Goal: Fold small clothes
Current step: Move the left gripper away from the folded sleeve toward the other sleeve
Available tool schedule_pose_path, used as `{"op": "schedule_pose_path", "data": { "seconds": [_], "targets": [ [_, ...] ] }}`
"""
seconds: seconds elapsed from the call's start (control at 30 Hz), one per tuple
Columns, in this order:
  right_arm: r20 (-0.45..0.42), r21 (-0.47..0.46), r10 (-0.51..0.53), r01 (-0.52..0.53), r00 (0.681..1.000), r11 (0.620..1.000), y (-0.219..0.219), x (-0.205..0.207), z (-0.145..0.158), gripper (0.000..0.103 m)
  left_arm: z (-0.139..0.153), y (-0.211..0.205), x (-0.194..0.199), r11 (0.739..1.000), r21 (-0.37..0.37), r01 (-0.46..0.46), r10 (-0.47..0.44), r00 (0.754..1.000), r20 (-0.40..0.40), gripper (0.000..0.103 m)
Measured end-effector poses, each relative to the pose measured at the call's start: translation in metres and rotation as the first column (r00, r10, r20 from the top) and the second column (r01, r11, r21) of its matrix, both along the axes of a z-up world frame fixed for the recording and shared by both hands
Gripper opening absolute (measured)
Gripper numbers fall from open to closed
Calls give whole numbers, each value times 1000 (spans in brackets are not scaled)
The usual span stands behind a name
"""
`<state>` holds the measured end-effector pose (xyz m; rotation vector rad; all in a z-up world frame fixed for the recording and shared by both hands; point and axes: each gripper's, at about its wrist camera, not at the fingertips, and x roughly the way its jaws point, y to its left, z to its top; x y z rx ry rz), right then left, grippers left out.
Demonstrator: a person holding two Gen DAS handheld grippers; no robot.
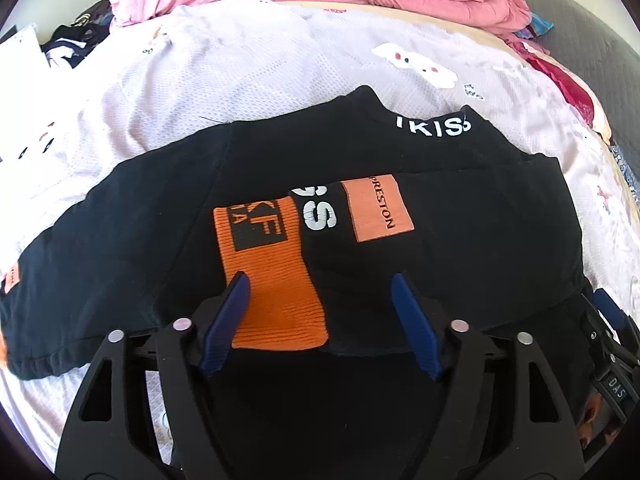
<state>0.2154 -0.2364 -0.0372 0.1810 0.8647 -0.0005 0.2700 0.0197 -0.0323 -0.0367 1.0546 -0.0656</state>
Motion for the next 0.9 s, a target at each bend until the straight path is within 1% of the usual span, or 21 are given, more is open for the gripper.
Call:
{"op": "schedule_pose_path", "data": {
  "seconds": [0.1,0.13,0.17,0.2,0.23,0.3,0.33,0.37,0.53,0.73,0.8,0.9],
  "targets": [
    [10,3,-11,11,1000,1000,-2,-6,3,92,3,-1,-5,999,37,-9,8,1000,17,78],
    [12,2,-14,14,1000,1000,-2,-7,4,92,5,-1,-7,997,73,-23,21,999,29,80],
    [18,-2,-15,15,1000,1000,-1,-9,5,92,7,0,-9,995,95,-30,27,999,36,80],
    [21,-3,-14,14,1000,1000,0,-10,6,95,9,1,-11,994,108,-36,31,998,45,80],
    [29,-5,-15,15,999,1000,1,-13,7,96,10,3,-12,994,99,-37,32,998,48,82],
    [39,-12,-15,15,999,1000,3,-14,9,97,14,7,-13,998,58,-36,33,998,50,90],
    [43,-6,-13,14,999,1000,4,-15,10,97,15,9,-13,999,32,-38,36,998,54,91],
    [43,-2,-14,15,999,1000,4,-15,11,97,17,10,-14,999,23,-40,38,998,56,91],
    [59,10,-13,12,998,1000,6,-21,19,98,20,13,-16,997,53,-59,55,996,71,94],
    [77,-3,-10,10,997,1000,9,-28,27,99,30,12,-21,997,51,-59,54,993,101,94],
    [98,0,-14,15,995,1000,9,-30,32,99,34,11,-25,997,49,-57,51,992,114,94],
    [126,19,4,-7,992,1000,13,-35,40,99,38,12,-31,998,43,-55,49,990,131,94]
  ]
}}
